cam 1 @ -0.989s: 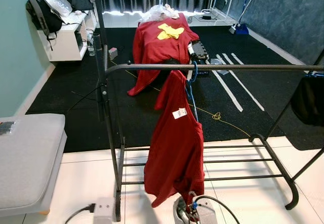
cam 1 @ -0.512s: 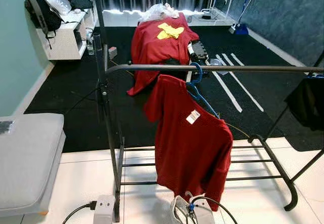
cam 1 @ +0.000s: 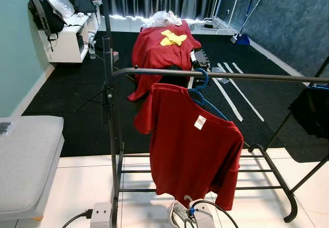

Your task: Hang hanger

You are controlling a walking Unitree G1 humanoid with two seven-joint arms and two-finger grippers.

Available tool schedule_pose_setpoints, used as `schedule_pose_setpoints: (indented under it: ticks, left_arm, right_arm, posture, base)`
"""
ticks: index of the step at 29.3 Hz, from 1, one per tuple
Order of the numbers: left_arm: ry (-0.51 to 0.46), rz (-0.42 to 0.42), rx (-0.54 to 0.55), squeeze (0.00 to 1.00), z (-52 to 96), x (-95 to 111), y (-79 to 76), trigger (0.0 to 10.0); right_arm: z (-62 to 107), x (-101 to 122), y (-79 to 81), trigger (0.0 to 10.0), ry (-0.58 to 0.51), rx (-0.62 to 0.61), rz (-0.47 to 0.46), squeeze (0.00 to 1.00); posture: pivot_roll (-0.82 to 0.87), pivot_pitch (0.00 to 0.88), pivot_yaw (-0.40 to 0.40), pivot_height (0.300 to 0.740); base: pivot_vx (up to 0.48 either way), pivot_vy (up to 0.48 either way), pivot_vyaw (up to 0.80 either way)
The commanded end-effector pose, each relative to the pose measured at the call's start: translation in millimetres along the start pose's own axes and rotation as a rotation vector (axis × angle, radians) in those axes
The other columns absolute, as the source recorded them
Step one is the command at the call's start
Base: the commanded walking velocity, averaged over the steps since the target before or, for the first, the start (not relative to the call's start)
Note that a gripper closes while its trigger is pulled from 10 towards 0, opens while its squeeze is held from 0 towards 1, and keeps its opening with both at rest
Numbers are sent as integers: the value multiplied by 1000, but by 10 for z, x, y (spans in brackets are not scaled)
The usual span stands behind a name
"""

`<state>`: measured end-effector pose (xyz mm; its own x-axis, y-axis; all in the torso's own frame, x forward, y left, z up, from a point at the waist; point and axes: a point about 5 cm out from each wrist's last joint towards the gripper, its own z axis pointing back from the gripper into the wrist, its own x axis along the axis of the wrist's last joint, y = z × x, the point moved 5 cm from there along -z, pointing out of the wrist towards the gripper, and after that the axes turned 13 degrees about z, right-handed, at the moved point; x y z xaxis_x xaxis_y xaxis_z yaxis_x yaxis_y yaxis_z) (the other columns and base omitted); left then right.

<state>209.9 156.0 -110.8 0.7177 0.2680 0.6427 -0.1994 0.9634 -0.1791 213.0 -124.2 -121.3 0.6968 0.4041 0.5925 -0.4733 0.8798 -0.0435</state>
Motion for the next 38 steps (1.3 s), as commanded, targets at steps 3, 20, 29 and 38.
schedule_pose_setpoints:
  ticks: [3,20,29,38]
  left_arm:
    - [20,-32,-11,0,9,-69,-8,10000]
    - [35,-50,-23,0,3,-141,-61,10000]
    - [31,-77,-21,0,5,-153,-73,10000]
    - [18,-82,2,0,13,-152,-34,10000]
  right_arm:
    - [-14,61,45,10000,-21,10,6,0]
    - [-10,11,79,10000,-8,17,62,0]
    - [-6,5,68,10000,-9,2,94,0]
    - [9,8,22,10000,-21,-37,166,0]
  posture:
    - [96,0,-81,740]
    - [101,0,-84,740]
    - [99,0,-78,740]
    - [101,0,-76,740]
  base:
    - [0,0,0]
    - [0,0,0]
    - [0,0,0]
    - [0,0,0]
